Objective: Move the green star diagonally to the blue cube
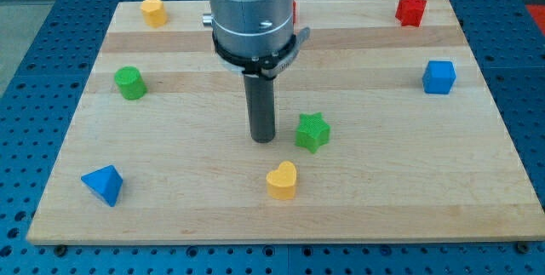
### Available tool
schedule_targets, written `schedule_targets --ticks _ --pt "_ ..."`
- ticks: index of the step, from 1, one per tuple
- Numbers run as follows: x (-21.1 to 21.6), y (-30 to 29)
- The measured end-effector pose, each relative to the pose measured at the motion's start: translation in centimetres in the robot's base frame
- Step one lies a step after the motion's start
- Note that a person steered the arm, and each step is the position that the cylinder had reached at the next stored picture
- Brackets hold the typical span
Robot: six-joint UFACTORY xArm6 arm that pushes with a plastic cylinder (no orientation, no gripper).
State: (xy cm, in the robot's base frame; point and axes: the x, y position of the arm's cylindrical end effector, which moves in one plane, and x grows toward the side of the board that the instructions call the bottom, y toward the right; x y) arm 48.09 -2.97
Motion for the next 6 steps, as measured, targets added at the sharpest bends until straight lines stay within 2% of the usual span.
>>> schedule_targets --ticks 4,6 --pt "-0.3 8.3" --pt "1.9 8.6"
